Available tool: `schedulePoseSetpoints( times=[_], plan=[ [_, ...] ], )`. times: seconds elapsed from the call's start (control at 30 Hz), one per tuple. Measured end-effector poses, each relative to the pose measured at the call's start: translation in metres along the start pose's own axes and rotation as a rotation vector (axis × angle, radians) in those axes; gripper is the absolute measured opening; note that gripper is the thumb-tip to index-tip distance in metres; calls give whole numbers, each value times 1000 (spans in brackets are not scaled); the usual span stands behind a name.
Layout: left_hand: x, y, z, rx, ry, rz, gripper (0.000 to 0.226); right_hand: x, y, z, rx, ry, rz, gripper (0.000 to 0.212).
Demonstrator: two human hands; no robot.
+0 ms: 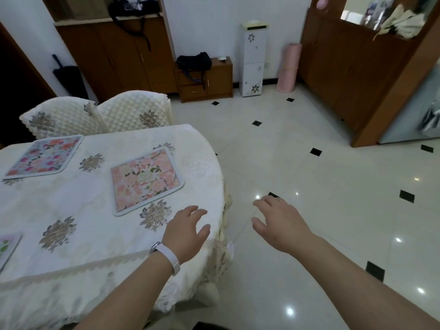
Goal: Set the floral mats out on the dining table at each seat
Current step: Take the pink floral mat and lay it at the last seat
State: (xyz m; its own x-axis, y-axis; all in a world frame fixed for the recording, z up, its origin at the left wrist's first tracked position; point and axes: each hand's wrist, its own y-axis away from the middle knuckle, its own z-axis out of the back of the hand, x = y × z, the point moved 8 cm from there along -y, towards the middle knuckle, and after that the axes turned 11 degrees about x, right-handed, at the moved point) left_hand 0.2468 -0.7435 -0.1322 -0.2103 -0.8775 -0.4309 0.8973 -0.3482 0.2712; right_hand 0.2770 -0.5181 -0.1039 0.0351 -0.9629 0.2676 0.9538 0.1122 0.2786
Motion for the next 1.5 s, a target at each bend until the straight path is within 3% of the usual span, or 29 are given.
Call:
schedulePoseSetpoints(
  times=[0.23, 0.4, 0.53, 0.73, 0.83, 0.9, 1.1, 1.27, 1.5],
  plan=[
    [-32, -51, 0, -25, -24, 0, 53, -41, -36, 30, 11, -6, 17, 50],
    [1, -96, 13, -133, 89, 108, 52, -59, -97, 47, 36, 58, 59, 48],
    [33, -145, -2, -156, 184, 203, 39, -68, -163, 45, 112, 120, 106, 49],
    [86, -212, -4, -168, 279, 343, 40, -67, -278, 54, 215, 207, 184, 50],
    [105, -241, 24, -194, 240, 337, 63, -44, -331, 71, 203, 244, 257, 50],
    [121, -253, 44, -190, 184, 356, 67, -21, -360, 80, 202, 261, 309, 50],
    [176, -232, 88, -296, 146, 500, 60, 61, -417, 79, 245, 349, 518, 50],
    [225, -195, 74, -233, 236, 739, 54, 133, -458, 54, 303, 461, 690, 50],
    [251, -160, 47, -274, 249, 983, 48, 220, -508, 5, 408, 516, 880, 48]
  ],
)
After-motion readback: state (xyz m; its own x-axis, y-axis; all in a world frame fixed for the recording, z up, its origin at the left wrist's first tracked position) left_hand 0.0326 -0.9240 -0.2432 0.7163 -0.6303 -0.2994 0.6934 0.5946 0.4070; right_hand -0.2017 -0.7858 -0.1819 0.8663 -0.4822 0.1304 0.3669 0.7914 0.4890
